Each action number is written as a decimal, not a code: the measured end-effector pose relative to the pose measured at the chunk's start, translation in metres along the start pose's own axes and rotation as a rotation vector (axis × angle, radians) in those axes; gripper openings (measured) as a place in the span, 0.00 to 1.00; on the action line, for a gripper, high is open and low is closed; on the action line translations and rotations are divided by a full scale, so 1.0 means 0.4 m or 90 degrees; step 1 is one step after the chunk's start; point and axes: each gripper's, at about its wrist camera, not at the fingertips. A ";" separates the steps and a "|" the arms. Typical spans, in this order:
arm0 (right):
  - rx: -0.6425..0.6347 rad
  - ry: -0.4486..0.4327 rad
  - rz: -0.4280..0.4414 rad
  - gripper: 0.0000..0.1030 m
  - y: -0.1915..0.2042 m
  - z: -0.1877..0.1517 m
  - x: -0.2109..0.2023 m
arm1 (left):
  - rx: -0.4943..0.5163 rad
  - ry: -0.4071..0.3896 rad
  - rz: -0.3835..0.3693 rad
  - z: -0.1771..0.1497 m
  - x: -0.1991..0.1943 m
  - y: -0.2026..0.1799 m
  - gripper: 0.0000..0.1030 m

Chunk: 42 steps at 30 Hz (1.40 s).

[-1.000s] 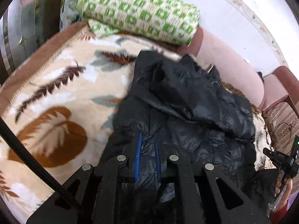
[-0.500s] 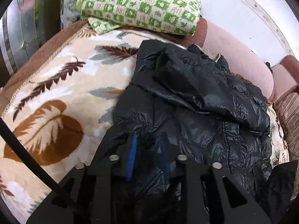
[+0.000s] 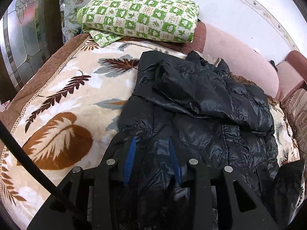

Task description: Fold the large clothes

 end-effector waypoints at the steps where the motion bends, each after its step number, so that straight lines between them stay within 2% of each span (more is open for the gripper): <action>1: -0.014 0.013 -0.018 0.82 0.003 -0.002 0.016 | 0.005 0.000 -0.005 0.000 -0.010 0.001 0.33; 2: -0.026 0.028 -0.037 0.64 0.002 -0.005 0.031 | 0.011 0.000 -0.013 0.001 -0.024 0.004 0.33; 3: -0.029 0.038 -0.048 0.43 -0.008 -0.007 0.040 | 0.015 -0.001 -0.020 0.000 -0.036 0.005 0.34; 4: -0.021 0.052 -0.054 0.34 -0.018 -0.006 0.047 | 0.022 -0.004 -0.032 0.000 -0.053 0.011 0.35; 6: 0.013 0.057 -0.032 0.12 -0.044 0.009 0.046 | 0.036 -0.017 -0.070 0.000 -0.104 0.032 0.44; 12: 0.085 0.048 -0.011 0.10 -0.111 0.013 0.015 | 0.101 -0.086 -0.147 -0.018 -0.214 0.112 0.73; 15: 0.118 0.049 0.009 0.10 -0.137 0.013 0.009 | 0.135 -0.080 -0.186 -0.025 -0.198 0.137 0.76; 19: 0.164 0.049 0.044 0.10 -0.174 0.011 0.001 | 0.188 -0.020 -0.235 -0.042 -0.134 0.129 0.76; 23: 0.203 0.048 0.074 0.09 -0.208 0.002 -0.021 | 0.246 0.010 -0.328 -0.051 -0.106 0.080 0.76; 26: 0.223 0.044 0.083 0.07 -0.229 -0.013 -0.044 | 0.304 0.029 -0.369 -0.043 -0.090 0.026 0.76; 28: 0.245 0.038 0.085 0.06 -0.246 -0.027 -0.063 | 0.324 0.039 -0.400 -0.035 -0.078 -0.004 0.76; 32: 0.298 0.030 0.081 0.05 -0.276 -0.062 -0.086 | 0.354 0.090 -0.482 -0.027 -0.035 -0.071 0.76; 35: 0.321 0.034 0.078 0.05 -0.287 -0.079 -0.079 | 0.392 0.131 -0.485 -0.043 0.012 -0.125 0.76; 37: 0.334 0.031 0.078 0.05 -0.297 -0.081 -0.074 | 0.399 0.200 -0.500 -0.072 0.055 -0.157 0.76; 39: 0.348 0.021 0.075 0.06 -0.308 -0.086 -0.076 | 0.406 0.246 -0.508 -0.107 0.074 -0.176 0.76; 41: 0.359 0.009 0.064 0.07 -0.319 -0.089 -0.080 | 0.432 0.260 -0.496 -0.148 0.073 -0.194 0.76; 42: 0.368 0.001 0.062 0.12 -0.327 -0.092 -0.085 | 0.442 0.255 -0.489 -0.161 0.069 -0.201 0.76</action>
Point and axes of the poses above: each gripper's, at about its wrist camera, not at the fingertips, and x roughly the way its jaws point, y to its left, z to its top, and after that the axes turned 5 degrees about z, right-handed
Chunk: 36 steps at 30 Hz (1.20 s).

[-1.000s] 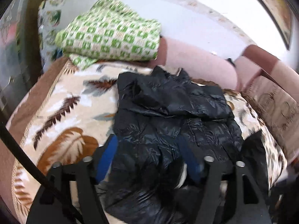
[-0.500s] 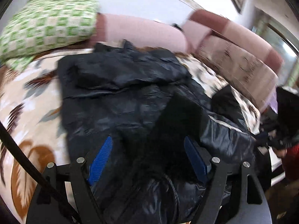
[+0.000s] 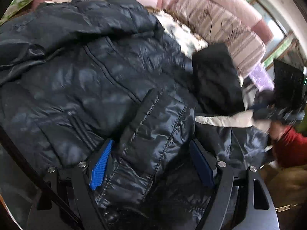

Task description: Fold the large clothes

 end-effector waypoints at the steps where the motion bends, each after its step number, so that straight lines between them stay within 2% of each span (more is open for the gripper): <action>1: 0.009 -0.009 0.003 0.17 -0.006 0.001 -0.009 | 0.004 -0.002 0.003 -0.002 0.004 -0.008 0.76; 2: 0.023 -0.023 0.006 0.25 -0.013 0.001 -0.025 | 0.002 -0.003 0.001 -0.002 0.006 -0.011 0.76; 5: 0.046 -0.075 0.008 0.31 -0.030 -0.003 -0.094 | -0.019 -0.005 0.001 0.001 0.007 -0.014 0.75; 7: 0.053 -0.113 -0.002 0.48 -0.044 -0.009 -0.152 | -0.026 -0.016 0.023 0.004 0.005 -0.021 0.61; 8: 0.051 -0.137 -0.027 0.63 -0.054 -0.013 -0.185 | -0.019 -0.023 0.037 0.001 -0.001 -0.035 0.49; 9: 0.047 -0.155 -0.057 0.73 -0.061 -0.018 -0.208 | -0.018 -0.027 0.044 -0.003 -0.013 -0.037 0.43; 11: 0.034 -0.174 -0.142 0.78 -0.098 -0.027 -0.249 | -0.024 -0.042 0.071 -0.011 -0.028 -0.057 0.40; 13: 0.034 -0.170 -0.203 0.78 -0.146 -0.028 -0.263 | -0.036 -0.056 0.085 -0.021 -0.050 -0.067 0.38; 15: 0.039 -0.154 -0.223 0.78 -0.195 -0.026 -0.258 | -0.052 -0.074 0.094 -0.032 -0.073 -0.070 0.37; 19: -0.013 -0.088 -0.206 0.78 -0.246 0.008 -0.184 | -0.083 -0.096 0.108 -0.053 -0.103 -0.085 0.37; 21: -0.047 -0.057 -0.181 0.78 -0.251 0.035 -0.130 | -0.088 -0.091 0.114 -0.056 -0.098 -0.092 0.37; 23: -0.078 -0.028 -0.181 0.78 -0.259 0.068 -0.068 | -0.090 -0.082 0.132 -0.054 -0.081 -0.092 0.39; 26: -0.102 0.001 -0.176 0.78 -0.277 0.100 0.014 | -0.099 -0.054 0.131 -0.050 -0.046 -0.081 0.45; 29: -0.087 0.035 -0.176 0.78 -0.302 0.105 0.079 | -0.129 -0.058 0.110 -0.043 -0.023 -0.055 0.57; 31: -0.057 0.042 -0.166 0.68 -0.315 0.101 0.091 | -0.147 -0.056 0.099 -0.044 -0.012 -0.044 0.61; 33: -0.026 0.033 -0.172 0.44 -0.317 0.093 0.084 | -0.157 -0.060 0.101 -0.045 -0.003 -0.045 0.61; 34: -0.019 0.029 -0.172 0.38 -0.314 0.086 0.073 | -0.150 -0.060 0.111 -0.047 -0.002 -0.053 0.61; 36: -0.011 0.017 -0.172 0.26 -0.298 0.073 0.046 | -0.135 -0.066 0.132 -0.049 -0.006 -0.078 0.40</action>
Point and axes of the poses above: each gripper's, at about its wrist camera, not at the fingertips, and x roughly the way its jaws point, y to its left, z to its top, and after that the axes turned 5 degrees about z, right-handed
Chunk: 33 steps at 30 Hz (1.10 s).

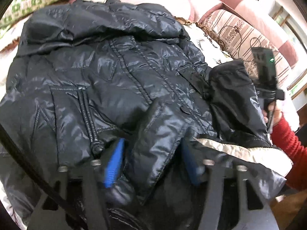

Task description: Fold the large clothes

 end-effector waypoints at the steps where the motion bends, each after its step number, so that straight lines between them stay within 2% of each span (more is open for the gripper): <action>1: -0.001 -0.009 -0.006 0.23 0.007 -0.005 -0.019 | 0.006 -0.007 0.019 -0.006 -0.011 -0.014 0.35; 2: -0.002 -0.023 -0.011 0.18 0.018 -0.012 -0.050 | 0.009 -0.015 0.031 -0.009 -0.022 -0.023 0.24; 5: 0.023 -0.063 -0.001 0.13 0.034 -0.014 -0.136 | 0.006 -0.059 0.066 -0.025 -0.088 -0.046 0.18; 10: 0.051 -0.131 0.023 0.12 0.065 0.001 -0.282 | -0.049 -0.147 0.087 -0.026 -0.229 -0.030 0.18; 12: 0.052 -0.143 0.019 0.12 0.080 0.030 -0.307 | -0.079 -0.181 0.096 -0.013 -0.285 -0.001 0.18; 15: 0.058 -0.151 -0.009 0.12 0.089 0.087 -0.310 | -0.115 -0.212 0.144 0.019 -0.336 0.052 0.18; 19: 0.128 -0.142 0.000 0.12 0.044 0.201 -0.250 | -0.172 -0.226 0.201 0.054 -0.353 0.150 0.18; 24: 0.215 -0.078 -0.047 0.12 -0.059 0.316 -0.067 | -0.274 -0.198 0.249 0.087 -0.293 0.323 0.18; 29: 0.265 -0.013 -0.103 0.13 -0.141 0.321 0.098 | -0.339 -0.153 0.286 0.072 -0.192 0.426 0.21; 31: 0.290 -0.002 -0.113 0.18 -0.169 0.305 0.134 | -0.343 -0.153 0.290 0.061 -0.183 0.435 0.25; 33: 0.318 -0.012 -0.098 0.25 -0.192 0.289 0.142 | -0.337 -0.153 0.304 0.057 -0.175 0.432 0.35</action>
Point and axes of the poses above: each gripper's, at about its wrist camera, not at the fingertips, and x roughly the way its jaws point, y to its left, z to its top, and after that the axes turned 5 degrees about z, right-handed
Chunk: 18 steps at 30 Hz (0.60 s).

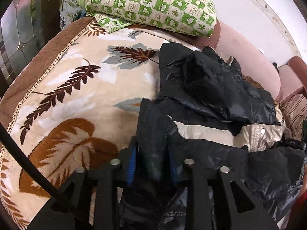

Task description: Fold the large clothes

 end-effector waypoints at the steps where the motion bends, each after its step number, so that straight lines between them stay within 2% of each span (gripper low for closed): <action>1: 0.006 -0.005 0.013 0.26 -0.008 -0.001 -0.002 | 0.003 -0.004 0.005 0.003 -0.001 -0.002 0.39; 4: -0.021 -0.034 0.031 0.38 -0.009 -0.006 -0.041 | 0.008 -0.021 0.007 0.003 -0.008 -0.008 0.55; 6: -0.050 -0.062 0.035 0.53 -0.005 -0.013 -0.079 | 0.004 -0.023 0.007 0.003 -0.008 -0.011 0.67; 9: -0.086 -0.104 0.049 0.63 -0.002 -0.029 -0.148 | 0.000 -0.011 0.012 -0.003 0.010 -0.011 0.69; 14: -0.107 -0.156 0.063 0.70 -0.029 -0.070 -0.250 | 0.003 0.015 0.033 -0.025 0.048 -0.017 0.71; 18: -0.114 -0.163 0.051 0.70 -0.047 -0.100 -0.276 | 0.018 0.010 0.060 -0.033 0.051 -0.034 0.74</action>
Point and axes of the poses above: each gripper's, at about its wrist camera, not at the fingertips, and x roughly the way its jaws point, y to its left, z to its top, and after that the axes turned 5 degrees about z, right-handed
